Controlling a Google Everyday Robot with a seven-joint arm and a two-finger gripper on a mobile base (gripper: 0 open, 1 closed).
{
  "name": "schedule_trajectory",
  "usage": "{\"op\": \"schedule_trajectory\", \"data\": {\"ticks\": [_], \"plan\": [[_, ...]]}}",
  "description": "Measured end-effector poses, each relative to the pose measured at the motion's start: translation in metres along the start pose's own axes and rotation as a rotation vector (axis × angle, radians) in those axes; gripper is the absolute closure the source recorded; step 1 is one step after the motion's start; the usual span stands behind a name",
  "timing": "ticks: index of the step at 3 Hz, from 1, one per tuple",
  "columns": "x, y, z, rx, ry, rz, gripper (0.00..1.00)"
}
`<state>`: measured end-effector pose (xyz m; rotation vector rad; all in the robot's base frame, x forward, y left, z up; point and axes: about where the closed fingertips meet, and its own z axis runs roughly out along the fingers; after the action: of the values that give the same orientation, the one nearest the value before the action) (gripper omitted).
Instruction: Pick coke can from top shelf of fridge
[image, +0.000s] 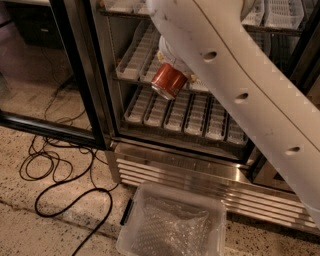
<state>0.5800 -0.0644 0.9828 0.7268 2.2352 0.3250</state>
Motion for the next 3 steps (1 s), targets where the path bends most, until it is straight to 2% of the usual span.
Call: {"op": "schedule_trajectory", "data": {"ticks": [1, 2, 3], "plan": [[0.0, 0.0, 0.0, 0.0, 0.0, 0.0, 1.0], [0.014, -0.007, 0.0, -0.031, 0.063, 0.034, 1.0], [0.051, -0.02, -0.001, -0.071, 0.177, 0.028, 1.0]]}}
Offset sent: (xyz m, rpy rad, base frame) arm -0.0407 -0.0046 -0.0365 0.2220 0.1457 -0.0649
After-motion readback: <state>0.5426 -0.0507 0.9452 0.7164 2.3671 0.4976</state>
